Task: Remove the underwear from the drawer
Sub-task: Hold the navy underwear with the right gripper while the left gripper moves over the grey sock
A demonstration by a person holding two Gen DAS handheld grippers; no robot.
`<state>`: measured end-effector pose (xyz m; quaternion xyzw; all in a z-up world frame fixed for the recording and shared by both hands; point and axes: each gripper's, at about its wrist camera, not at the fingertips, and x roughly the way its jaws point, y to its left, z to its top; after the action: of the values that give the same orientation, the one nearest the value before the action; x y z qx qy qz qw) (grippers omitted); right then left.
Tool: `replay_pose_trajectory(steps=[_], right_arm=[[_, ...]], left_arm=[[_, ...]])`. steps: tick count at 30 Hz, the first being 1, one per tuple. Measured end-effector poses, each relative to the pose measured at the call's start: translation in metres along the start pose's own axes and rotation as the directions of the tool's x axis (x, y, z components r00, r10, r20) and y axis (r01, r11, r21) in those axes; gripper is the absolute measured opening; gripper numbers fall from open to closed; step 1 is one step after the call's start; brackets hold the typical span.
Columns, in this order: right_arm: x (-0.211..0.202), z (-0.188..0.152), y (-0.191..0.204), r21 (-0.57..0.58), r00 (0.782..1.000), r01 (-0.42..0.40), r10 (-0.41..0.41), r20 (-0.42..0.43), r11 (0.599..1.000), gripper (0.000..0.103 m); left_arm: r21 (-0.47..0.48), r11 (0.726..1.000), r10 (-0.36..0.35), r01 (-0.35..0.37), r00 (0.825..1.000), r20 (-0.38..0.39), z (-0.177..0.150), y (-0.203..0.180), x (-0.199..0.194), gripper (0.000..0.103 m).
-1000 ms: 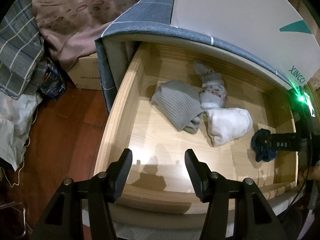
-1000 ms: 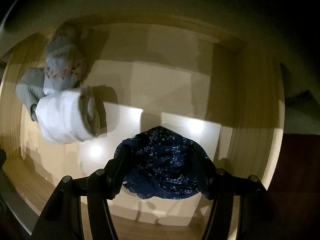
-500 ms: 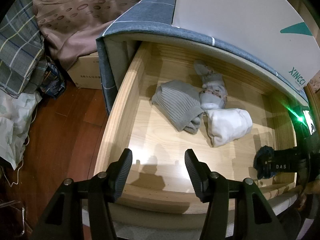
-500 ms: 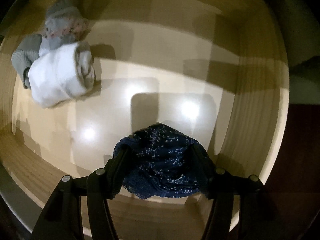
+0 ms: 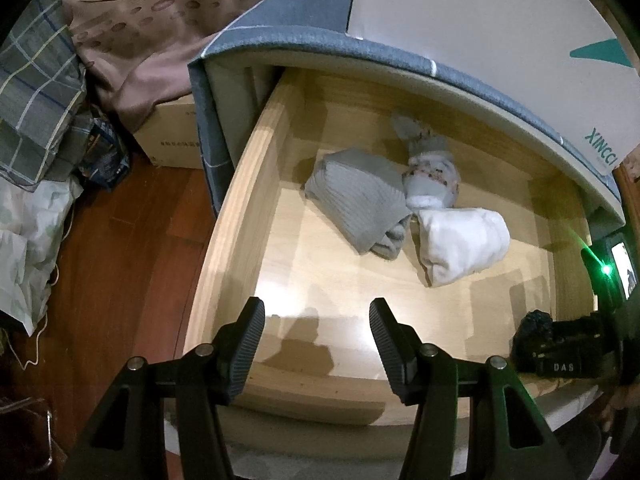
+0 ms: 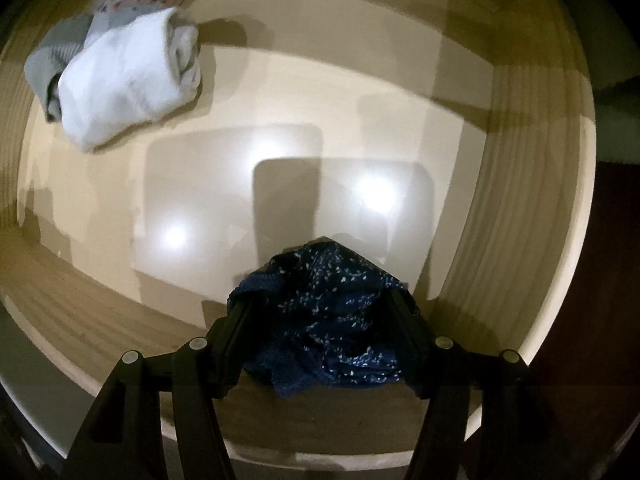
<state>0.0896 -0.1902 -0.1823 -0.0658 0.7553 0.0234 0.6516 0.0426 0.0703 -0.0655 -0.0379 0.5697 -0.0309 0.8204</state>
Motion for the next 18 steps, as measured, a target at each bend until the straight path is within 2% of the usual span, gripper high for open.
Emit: replay_pose_trajectory(steps=[2,8,12,14,18], right_arm=[[0.003,-0.013,0.014,-0.003,1.0,0.004,-0.004,0.01,1.0,0.058],[0.007,-0.023,0.017,0.024,0.999,0.006,-0.006,0.034,1.0,0.055],[-0.003,-0.04,0.017,0.045,0.998,0.008,-0.012,0.069,0.999,0.044],[-0.003,-0.05,0.016,0.048,0.995,0.008,-0.013,0.095,0.999,0.041],[-0.004,-0.058,0.017,0.058,0.993,-0.001,-0.006,0.12,0.998,0.04]], left_arm=[[0.006,1.0,0.002,-0.002,1.0,-0.017,0.0,-0.001,0.003,0.056],[0.032,0.999,0.002,-0.001,0.999,-0.032,0.001,-0.005,0.006,0.056],[0.073,0.997,0.004,0.0,0.999,-0.052,0.006,-0.007,0.008,0.056],[0.137,0.991,0.001,0.005,0.999,-0.04,0.009,-0.01,0.008,0.056],[0.251,0.968,0.031,-0.032,0.999,0.01,0.016,-0.014,0.005,0.056]])
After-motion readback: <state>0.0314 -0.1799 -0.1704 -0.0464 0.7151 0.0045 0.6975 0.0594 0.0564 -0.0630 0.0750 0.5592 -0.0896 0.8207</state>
